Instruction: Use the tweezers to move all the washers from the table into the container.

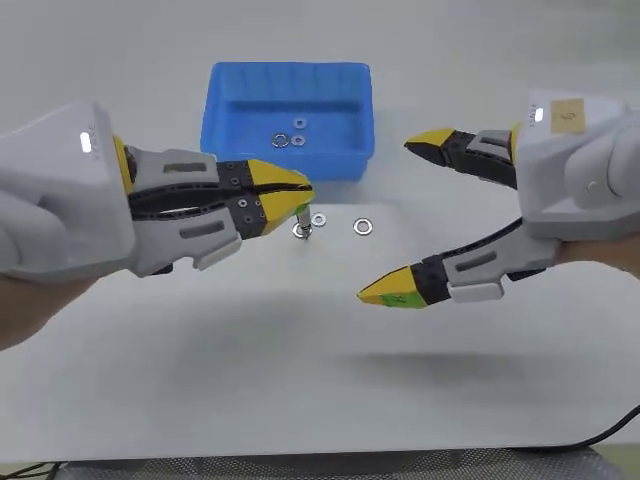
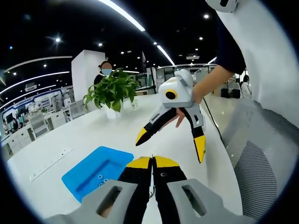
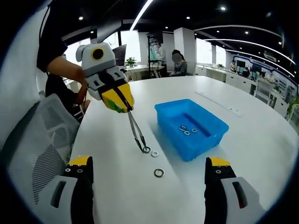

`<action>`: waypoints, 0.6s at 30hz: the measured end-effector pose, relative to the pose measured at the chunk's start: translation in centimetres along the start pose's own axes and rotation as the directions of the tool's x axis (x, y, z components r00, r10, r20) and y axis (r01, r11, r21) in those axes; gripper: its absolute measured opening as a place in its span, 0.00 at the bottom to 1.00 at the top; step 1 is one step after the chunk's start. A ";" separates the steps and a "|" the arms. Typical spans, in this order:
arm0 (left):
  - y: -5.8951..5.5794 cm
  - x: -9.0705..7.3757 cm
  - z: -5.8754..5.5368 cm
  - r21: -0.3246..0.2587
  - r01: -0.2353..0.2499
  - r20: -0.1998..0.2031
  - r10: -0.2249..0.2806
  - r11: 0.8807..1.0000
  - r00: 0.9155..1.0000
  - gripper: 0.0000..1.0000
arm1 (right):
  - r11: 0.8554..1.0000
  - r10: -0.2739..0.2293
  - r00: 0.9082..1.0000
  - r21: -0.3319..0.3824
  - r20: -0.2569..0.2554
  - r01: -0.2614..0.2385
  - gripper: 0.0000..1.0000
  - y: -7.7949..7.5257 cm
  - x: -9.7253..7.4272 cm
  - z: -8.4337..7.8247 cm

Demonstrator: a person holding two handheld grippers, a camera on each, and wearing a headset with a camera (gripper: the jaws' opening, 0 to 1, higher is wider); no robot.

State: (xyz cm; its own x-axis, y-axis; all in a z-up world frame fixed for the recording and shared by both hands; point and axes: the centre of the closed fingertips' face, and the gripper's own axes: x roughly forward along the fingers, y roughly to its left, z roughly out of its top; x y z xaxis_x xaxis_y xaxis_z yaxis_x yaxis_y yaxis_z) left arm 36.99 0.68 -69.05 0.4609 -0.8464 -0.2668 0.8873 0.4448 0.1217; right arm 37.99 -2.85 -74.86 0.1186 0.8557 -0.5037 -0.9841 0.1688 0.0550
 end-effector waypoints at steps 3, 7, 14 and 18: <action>0.7 -0.2 -0.1 -0.048 -0.019 -0.013 0.018 0.999 1.000 0.04 | 0.999 0.047 0.999 0.008 0.001 -0.047 1.00 1.2 0.7 0.4; 1.1 -0.1 -0.1 -0.072 -0.001 -0.024 -0.001 0.997 1.000 0.04 | 0.992 0.125 0.992 -0.020 -0.009 -0.125 0.95 3.2 2.0 0.6; 1.7 0.0 -0.3 -0.107 0.009 -0.040 -0.013 0.994 0.999 0.04 | 0.984 0.163 0.987 -0.066 -0.017 -0.163 0.79 3.4 3.8 1.6; 1.5 0.2 -0.2 -0.117 0.015 -0.035 -0.019 0.993 0.999 0.04 | 0.976 0.208 0.978 -0.059 -0.005 -0.208 0.61 3.3 5.1 2.3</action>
State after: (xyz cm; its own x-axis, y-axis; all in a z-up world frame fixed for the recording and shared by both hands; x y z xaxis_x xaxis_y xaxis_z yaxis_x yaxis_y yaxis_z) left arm 38.39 1.24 -69.14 0.4430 -0.8439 -0.3027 0.8861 0.4634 0.0051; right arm 35.64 3.22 -75.26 -0.0895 0.8694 -0.4859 -0.9933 -0.0424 0.1073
